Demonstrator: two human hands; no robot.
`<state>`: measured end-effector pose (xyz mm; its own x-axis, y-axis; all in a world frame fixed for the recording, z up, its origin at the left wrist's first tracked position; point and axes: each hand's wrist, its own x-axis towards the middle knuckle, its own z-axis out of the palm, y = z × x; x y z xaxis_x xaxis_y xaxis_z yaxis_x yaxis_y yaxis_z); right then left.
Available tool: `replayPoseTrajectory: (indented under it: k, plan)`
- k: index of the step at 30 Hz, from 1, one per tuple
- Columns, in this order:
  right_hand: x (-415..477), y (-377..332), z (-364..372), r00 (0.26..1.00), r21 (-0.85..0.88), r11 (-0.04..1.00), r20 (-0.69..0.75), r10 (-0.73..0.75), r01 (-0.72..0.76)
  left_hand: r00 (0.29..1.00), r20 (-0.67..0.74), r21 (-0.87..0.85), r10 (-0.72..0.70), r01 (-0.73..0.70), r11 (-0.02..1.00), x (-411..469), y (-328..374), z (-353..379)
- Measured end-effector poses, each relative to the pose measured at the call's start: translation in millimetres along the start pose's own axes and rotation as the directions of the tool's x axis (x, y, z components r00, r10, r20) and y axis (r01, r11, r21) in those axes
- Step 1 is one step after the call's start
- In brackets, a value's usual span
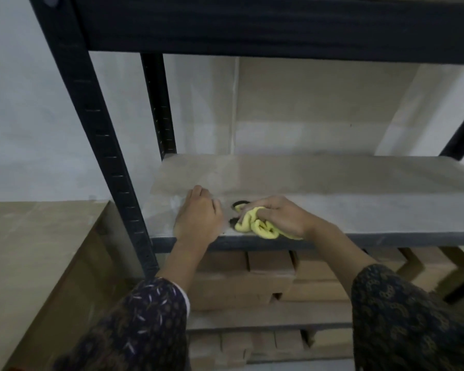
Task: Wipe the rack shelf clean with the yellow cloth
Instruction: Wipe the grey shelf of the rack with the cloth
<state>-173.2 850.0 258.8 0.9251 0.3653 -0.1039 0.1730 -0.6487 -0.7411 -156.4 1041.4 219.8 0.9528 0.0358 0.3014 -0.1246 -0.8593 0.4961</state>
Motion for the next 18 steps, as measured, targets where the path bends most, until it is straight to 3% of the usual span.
replayPoseTrajectory:
  k: [4, 7, 9, 12, 13, 15, 16, 18]
  plan:
    - [-47, -10, 1, 0.996, 0.02, 0.995, -0.012, -0.094, 0.094, 1.0, 0.025, 0.011, -0.014, 0.014, 1.0, -1, 2, -3]
    - [-69, -16, -6, 0.979, 0.105, 0.991, -0.195, -0.065, 0.087, 0.999, 0.041, 0.002, -0.022, 0.022, 1.0, -2, 4, -7]
    - [-73, -24, -17, 0.893, 0.163, 0.982, -0.451, -0.01, 0.094, 1.0, 0.0, 0.004, -0.006, 0.006, 1.0, -6, 1, -10]
    - [-47, -27, -30, 0.69, -0.012, 1.0, -0.723, 0.007, -0.023, 1.0, -0.021, 0.038, 0.021, -0.02, 0.999, -15, -4, -15]
    - [-32, -20, -31, 0.68, -0.064, 0.99, -0.732, 0.041, -0.129, 0.999, -0.019, 0.062, 0.027, -0.026, 0.998, -17, -6, -17]
    - [-3, 1, -24, 0.76, -0.158, 0.93, -0.628, 0.166, -0.333, 0.999, -0.023, 0.118, 0.034, -0.031, 0.992, -17, -8, -21]
    - [8, 13, -16, 0.807, -0.231, 0.885, -0.546, 0.227, -0.405, 0.999, -0.027, 0.14, 0.034, -0.03, 0.99, -16, -9, -24]
    - [23, 26, 1, 0.83, -0.379, 0.785, -0.477, 0.289, -0.49, 0.999, -0.031, 0.167, 0.03, -0.024, 0.986, -10, -12, -27]
